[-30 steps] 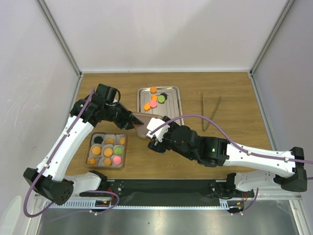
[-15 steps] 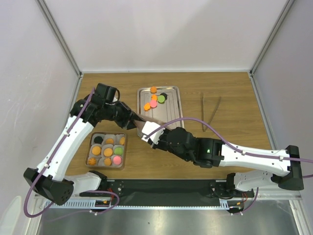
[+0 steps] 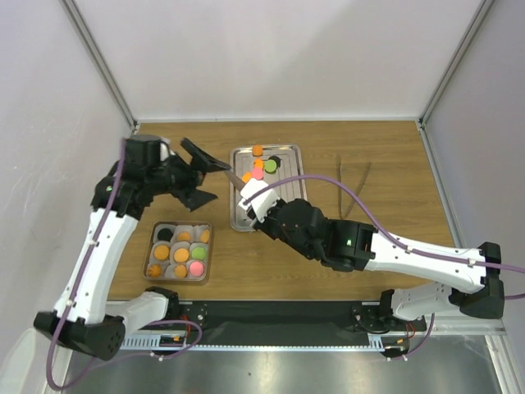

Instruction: Pack the cookies

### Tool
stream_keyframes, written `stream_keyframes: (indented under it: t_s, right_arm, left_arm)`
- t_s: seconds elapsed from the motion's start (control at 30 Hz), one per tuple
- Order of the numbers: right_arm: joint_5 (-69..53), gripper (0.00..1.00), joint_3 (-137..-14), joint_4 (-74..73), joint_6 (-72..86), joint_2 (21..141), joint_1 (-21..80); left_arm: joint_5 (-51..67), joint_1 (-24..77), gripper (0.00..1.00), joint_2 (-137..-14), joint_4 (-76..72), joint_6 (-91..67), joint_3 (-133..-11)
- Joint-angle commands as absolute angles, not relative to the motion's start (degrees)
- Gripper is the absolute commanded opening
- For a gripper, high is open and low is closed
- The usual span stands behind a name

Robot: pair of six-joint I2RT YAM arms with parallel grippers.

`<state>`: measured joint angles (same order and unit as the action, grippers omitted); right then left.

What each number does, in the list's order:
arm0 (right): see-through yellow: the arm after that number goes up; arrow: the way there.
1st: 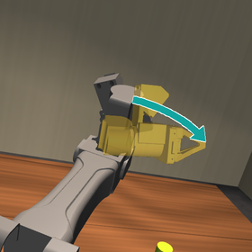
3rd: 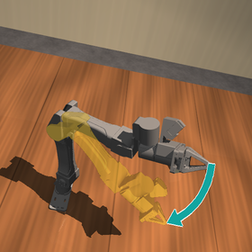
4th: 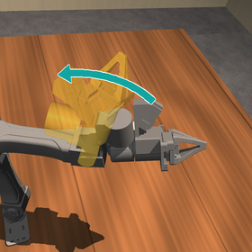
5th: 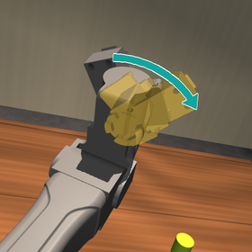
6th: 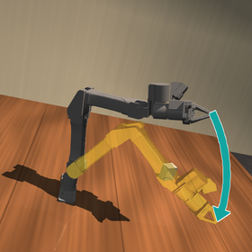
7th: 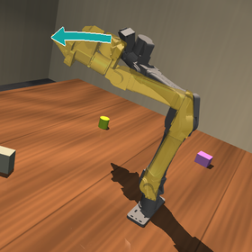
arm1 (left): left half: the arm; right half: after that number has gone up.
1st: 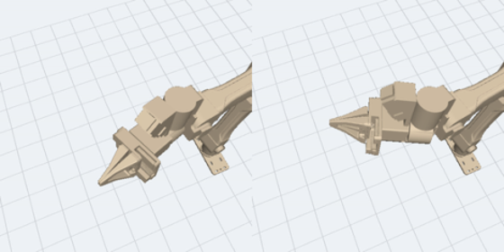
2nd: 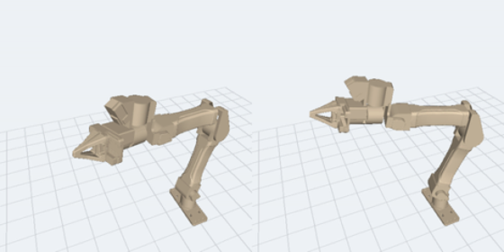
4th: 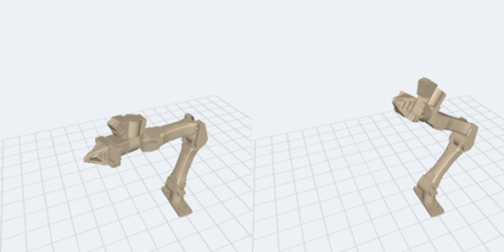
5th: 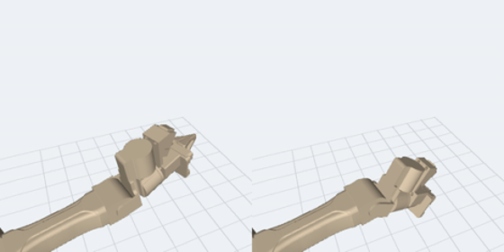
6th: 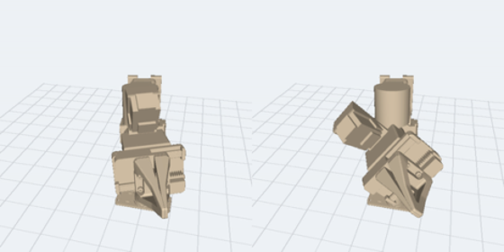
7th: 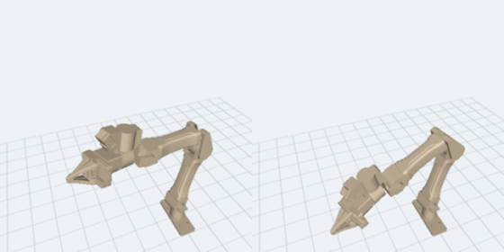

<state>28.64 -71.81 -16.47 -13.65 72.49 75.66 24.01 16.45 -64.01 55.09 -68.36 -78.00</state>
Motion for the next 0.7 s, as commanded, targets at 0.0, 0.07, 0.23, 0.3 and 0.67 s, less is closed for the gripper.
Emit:
stream_keyframes:
  t_s: [0.0, 0.07, 0.23, 0.3, 0.67]
  right_arm:
    - [28.22, 0.0, -76.2, -19.06, -5.83, 73.82, 73.31]
    - [24.72, 0.0, -78.21, -21.87, -2.13, 75.31, 69.9]
    - [14.96, 0.0, -83.4, -24.43, 9.63, 78.39, 62.59]
    - [7.24, 0.0, -85.5, -23.39, 13.17, 80.06, 57.87]
    - [-19.32, 0.0, -81.3, 7.8, 43.31, 91.05, 46.14]
  left_arm:
    - [23.37, 10.83, 1.0, -60.3, 47.3, -60.66, -78.23]
    - [21.02, 8.18, 1.0, -60.12, 48.41, -54.95, -80.4]
    - [9.69, 5.72, 1.0, -58.01, 51.67, -45.82, -81.65]
    - [0.91, 5.71, 1.0, -57.66, 56.15, -43.52, -81.04]
    - [-18.54, 3.43, 1.0, -51.86, 64.68, -40.26, -70.13]
